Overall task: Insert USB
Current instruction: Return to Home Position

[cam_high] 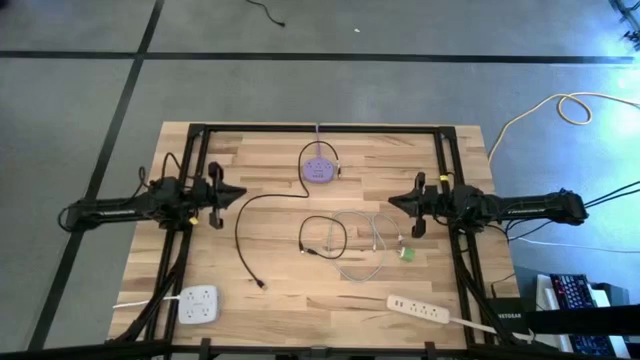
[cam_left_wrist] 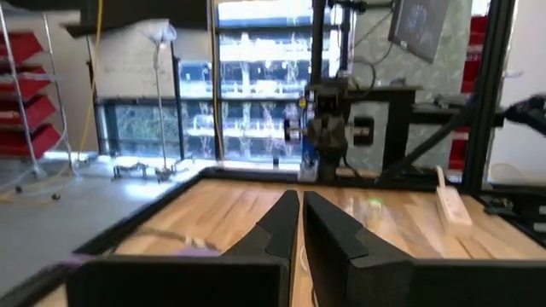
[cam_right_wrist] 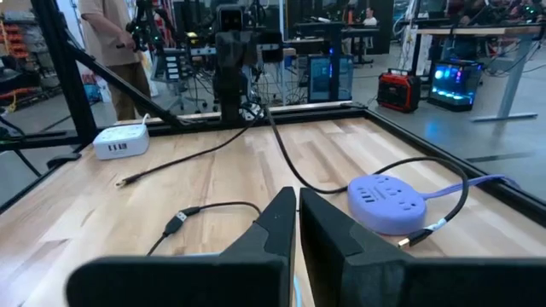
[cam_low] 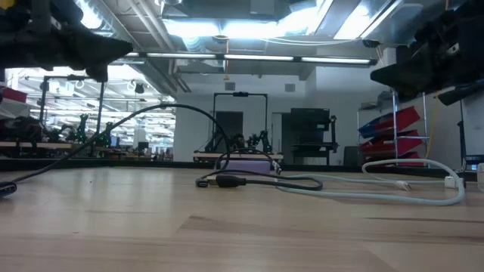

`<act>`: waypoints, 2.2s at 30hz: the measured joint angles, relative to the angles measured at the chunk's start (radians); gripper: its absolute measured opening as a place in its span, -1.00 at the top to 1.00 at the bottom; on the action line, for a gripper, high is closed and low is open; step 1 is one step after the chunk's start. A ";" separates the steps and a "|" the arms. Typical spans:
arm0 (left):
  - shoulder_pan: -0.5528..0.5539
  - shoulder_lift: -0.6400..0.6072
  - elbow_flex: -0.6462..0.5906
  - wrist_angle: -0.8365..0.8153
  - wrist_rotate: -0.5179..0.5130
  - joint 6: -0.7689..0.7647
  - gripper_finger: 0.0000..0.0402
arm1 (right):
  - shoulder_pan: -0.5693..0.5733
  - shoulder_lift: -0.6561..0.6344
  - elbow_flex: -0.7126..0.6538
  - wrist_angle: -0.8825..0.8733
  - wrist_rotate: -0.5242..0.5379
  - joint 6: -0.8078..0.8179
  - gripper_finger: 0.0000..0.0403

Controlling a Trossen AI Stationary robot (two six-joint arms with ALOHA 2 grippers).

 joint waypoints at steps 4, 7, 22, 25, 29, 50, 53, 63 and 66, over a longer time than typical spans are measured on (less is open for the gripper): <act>-0.010 -0.032 0.000 -0.064 0.008 0.008 0.97 | 0.000 0.000 0.000 -0.025 -0.033 -0.014 1.00; -0.018 -0.031 0.000 -0.083 0.011 0.025 0.97 | 0.000 0.000 0.000 -0.029 -0.031 -0.014 1.00; -0.022 -0.031 0.000 -0.126 0.011 0.038 0.97 | 0.000 0.000 -0.001 -0.050 -0.023 -0.026 1.00; -0.021 -0.031 0.000 -0.124 -0.002 0.025 0.97 | 0.000 0.000 -0.001 -0.065 -0.023 -0.018 1.00; -0.021 -0.031 0.001 -0.121 -0.044 -0.062 0.97 | -0.001 0.000 -0.001 -0.132 -0.023 0.129 1.00; -0.021 -0.031 0.001 -0.128 -0.040 -0.066 0.97 | -0.001 0.000 -0.001 -0.185 -0.053 0.161 1.00; -0.021 -0.031 0.001 -0.128 -0.040 -0.066 0.97 | -0.001 0.000 -0.001 -0.185 -0.053 0.161 1.00; -0.021 -0.031 0.001 -0.129 -0.040 -0.066 0.97 | -0.001 0.000 -0.001 -0.186 -0.053 0.160 1.00; -0.021 -0.031 0.002 -0.129 -0.040 -0.066 0.97 | -0.001 0.000 -0.001 -0.186 -0.053 0.160 1.00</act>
